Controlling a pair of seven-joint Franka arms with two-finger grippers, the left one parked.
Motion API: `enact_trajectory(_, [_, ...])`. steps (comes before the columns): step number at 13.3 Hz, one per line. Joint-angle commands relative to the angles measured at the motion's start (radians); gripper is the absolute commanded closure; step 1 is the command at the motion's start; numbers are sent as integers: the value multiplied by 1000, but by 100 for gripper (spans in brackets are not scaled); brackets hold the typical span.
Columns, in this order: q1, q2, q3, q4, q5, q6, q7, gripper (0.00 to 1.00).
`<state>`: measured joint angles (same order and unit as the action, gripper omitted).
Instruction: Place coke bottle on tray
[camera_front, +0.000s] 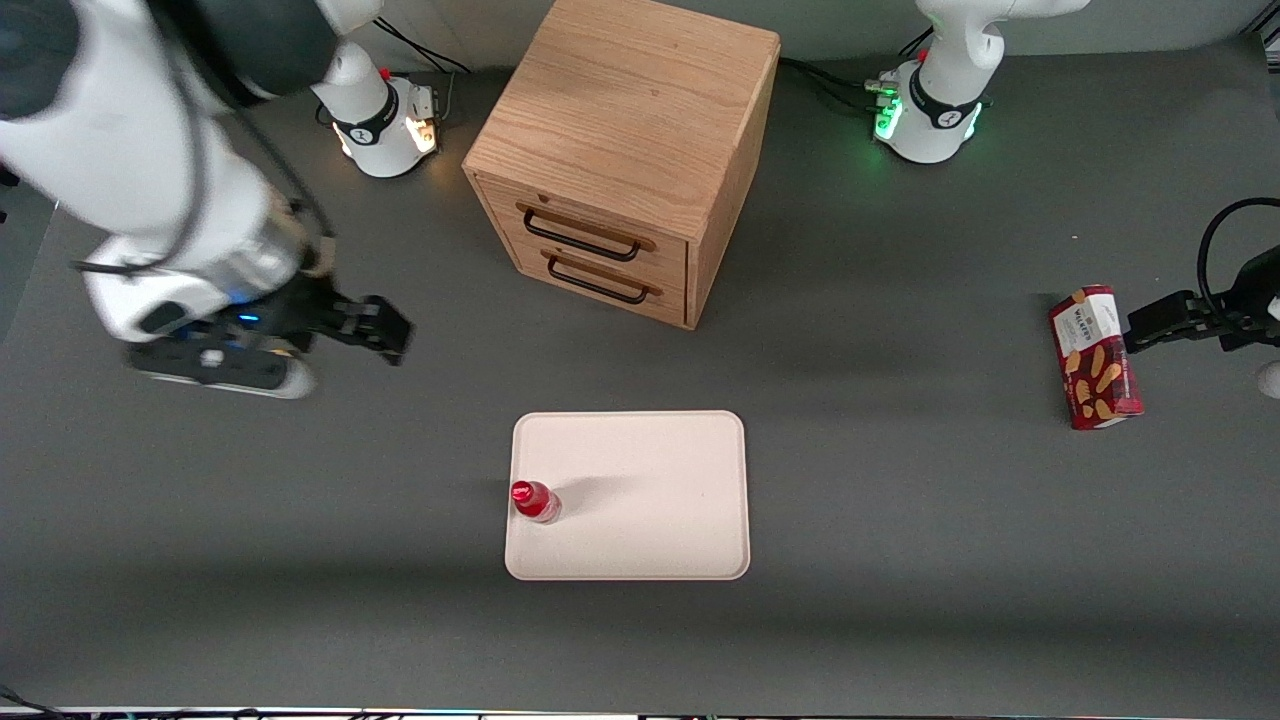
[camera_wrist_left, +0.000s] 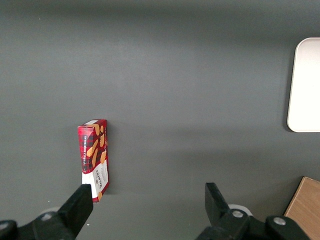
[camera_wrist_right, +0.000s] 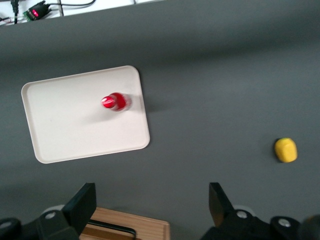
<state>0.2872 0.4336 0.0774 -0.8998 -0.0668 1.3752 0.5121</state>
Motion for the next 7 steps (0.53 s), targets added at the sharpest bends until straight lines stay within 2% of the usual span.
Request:
enact_trajectory(1, [-141,-142,16,-198,53,22,-192,0])
enact_trajectory(3, [-203,-194,7,-260,56,41,-320,0])
enact_trajectory(7, [-273,-274,-18,-365,56,68,-464,0])
